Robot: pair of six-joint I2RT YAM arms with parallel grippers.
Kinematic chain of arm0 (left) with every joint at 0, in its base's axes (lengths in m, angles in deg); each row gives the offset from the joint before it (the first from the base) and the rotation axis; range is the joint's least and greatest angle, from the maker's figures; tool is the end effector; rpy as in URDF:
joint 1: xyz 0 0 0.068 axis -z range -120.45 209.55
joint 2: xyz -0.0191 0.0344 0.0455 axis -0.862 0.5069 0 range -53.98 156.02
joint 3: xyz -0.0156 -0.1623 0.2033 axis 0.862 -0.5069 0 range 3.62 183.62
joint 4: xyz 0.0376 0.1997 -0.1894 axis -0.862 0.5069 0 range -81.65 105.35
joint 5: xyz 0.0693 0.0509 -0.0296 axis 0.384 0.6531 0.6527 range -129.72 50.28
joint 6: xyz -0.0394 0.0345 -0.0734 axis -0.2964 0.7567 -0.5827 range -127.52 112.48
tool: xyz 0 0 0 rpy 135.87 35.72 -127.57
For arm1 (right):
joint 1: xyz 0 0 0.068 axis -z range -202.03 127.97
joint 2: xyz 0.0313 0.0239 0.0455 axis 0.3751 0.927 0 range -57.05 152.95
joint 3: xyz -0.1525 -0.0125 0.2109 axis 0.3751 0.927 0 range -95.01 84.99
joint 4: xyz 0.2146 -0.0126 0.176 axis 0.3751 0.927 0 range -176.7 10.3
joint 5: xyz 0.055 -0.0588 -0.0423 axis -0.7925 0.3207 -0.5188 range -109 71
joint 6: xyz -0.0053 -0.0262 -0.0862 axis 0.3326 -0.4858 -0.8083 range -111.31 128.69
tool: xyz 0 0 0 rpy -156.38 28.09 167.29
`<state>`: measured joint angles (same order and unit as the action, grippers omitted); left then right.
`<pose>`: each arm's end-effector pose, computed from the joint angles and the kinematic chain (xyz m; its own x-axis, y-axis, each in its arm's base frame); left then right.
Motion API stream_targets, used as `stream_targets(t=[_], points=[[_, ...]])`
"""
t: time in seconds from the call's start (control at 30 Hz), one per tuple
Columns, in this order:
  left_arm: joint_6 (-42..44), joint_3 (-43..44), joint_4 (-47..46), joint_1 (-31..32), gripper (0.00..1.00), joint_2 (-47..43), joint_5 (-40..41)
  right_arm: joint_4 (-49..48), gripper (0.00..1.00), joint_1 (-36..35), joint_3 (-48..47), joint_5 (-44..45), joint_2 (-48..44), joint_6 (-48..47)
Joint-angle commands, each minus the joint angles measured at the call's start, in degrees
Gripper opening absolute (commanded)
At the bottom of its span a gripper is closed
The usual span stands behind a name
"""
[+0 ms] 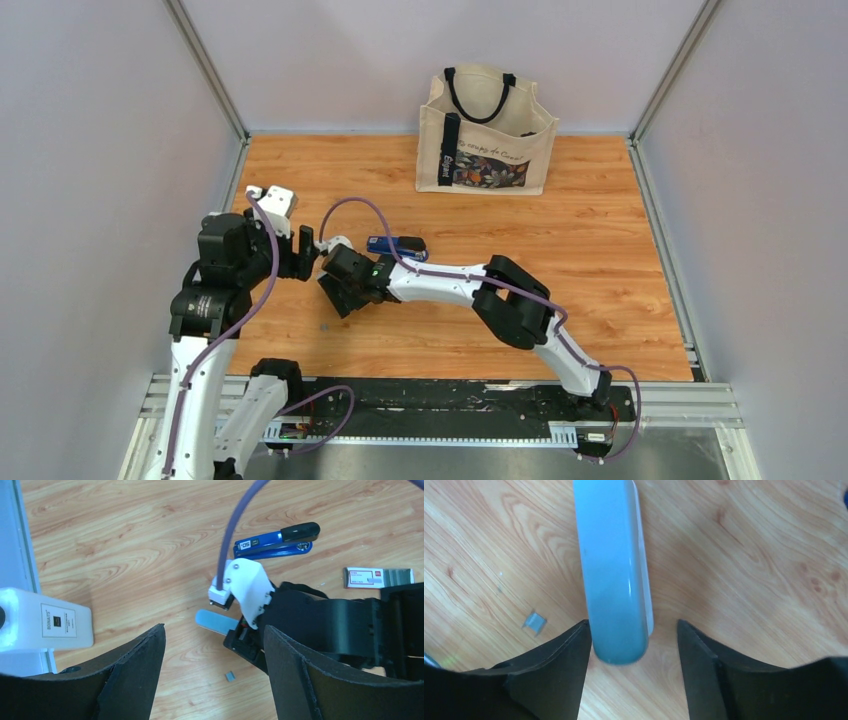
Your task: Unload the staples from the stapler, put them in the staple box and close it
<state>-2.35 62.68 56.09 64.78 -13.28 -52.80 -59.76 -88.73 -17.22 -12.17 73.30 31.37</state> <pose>0.1899 -0.0358 0.3422 -0.4610 0.1302 -0.8778 0.3281 0.9441 -0.0322 0.2187 0.4836 0.1079 -0.6404 -0.5191 -0.5660 -0.6915 0.7104 0.1309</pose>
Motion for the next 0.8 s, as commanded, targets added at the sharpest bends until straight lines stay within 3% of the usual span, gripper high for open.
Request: stream_targets(t=[0.0, 0.23, 0.4, 0.77], points=[[-2.36, 1.40, -1.60, -2.15, 0.80, 0.69, 0.69, -1.98, 0.68, -0.10, 4.47, 1.17, -8.42, -1.23], [-2.88, 1.84, -1.69, -4.62, 0.81, 2.26, -0.19, -3.21, 0.75, 1.65, 12.29, 1.43, -19.33, -7.28], [-2.01, 0.00, -1.16, -4.62, 0.82, 4.20, -1.33, -1.01, 0.76, 7.71, 14.23, 1.17, -23.29, -11.07], [3.35, -3.70, -0.02, -4.62, 0.84, 4.38, -6.95, 2.24, 0.81, 16.33, 8.61, -1.12, -17.15, -20.03]])
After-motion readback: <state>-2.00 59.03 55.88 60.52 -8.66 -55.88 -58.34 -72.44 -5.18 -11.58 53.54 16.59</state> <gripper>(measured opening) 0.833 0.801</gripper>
